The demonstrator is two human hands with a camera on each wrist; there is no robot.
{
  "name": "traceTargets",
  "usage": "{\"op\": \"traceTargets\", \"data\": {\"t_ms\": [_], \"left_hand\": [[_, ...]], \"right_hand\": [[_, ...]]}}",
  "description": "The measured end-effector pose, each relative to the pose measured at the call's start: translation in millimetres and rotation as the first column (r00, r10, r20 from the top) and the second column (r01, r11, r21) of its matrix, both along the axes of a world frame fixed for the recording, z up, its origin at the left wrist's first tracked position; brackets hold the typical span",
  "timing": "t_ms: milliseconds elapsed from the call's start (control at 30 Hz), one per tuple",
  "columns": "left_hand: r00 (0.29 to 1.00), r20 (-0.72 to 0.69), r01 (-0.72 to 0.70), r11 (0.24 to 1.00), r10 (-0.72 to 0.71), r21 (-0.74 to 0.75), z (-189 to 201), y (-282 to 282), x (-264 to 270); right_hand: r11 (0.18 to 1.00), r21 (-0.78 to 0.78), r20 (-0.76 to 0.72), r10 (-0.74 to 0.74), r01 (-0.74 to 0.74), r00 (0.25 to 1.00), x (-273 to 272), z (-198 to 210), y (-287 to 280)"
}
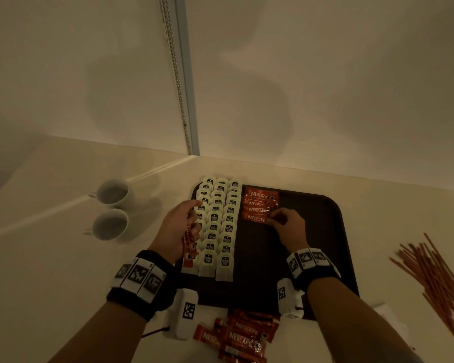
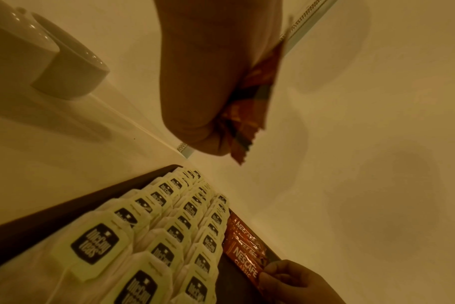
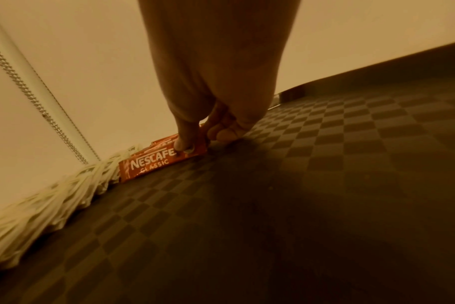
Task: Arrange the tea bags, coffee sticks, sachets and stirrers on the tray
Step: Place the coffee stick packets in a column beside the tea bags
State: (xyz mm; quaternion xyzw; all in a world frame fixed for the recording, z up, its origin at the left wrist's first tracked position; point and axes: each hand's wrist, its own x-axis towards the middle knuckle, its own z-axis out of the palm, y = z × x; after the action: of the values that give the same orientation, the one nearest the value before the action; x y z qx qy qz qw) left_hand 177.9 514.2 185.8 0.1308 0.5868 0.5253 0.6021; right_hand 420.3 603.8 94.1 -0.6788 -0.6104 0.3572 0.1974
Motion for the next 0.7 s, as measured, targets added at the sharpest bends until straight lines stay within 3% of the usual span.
{"op": "traceTargets", "data": {"t_ms": [200, 500, 600, 700], "left_hand": [[1.000, 0.011, 0.000, 1.000, 0.000, 0.012, 0, 0, 0], [0.991, 0.118, -0.073, 0.995, 0.064, 0.074, -3, 1, 4], [0.977, 0.181, -0.137, 0.982, 0.112, 0.130, 0, 5, 4], [0.957, 0.265, -0.173, 0.965, 0.118, 0.198, 5, 11, 7]], "right_hand": [[0.998, 0.055, 0.062, -0.005, 0.002, 0.998, 1, -4, 2], [0.997, 0.073, 0.037, -0.017, 0.014, 0.999, 1, 2, -3], [0.994, 0.110, -0.097, 0.007, 0.004, 0.995, -15, 28, -12], [0.976, -0.043, -0.315, 0.188, -0.212, 0.930, -46, 73, -32]]}}
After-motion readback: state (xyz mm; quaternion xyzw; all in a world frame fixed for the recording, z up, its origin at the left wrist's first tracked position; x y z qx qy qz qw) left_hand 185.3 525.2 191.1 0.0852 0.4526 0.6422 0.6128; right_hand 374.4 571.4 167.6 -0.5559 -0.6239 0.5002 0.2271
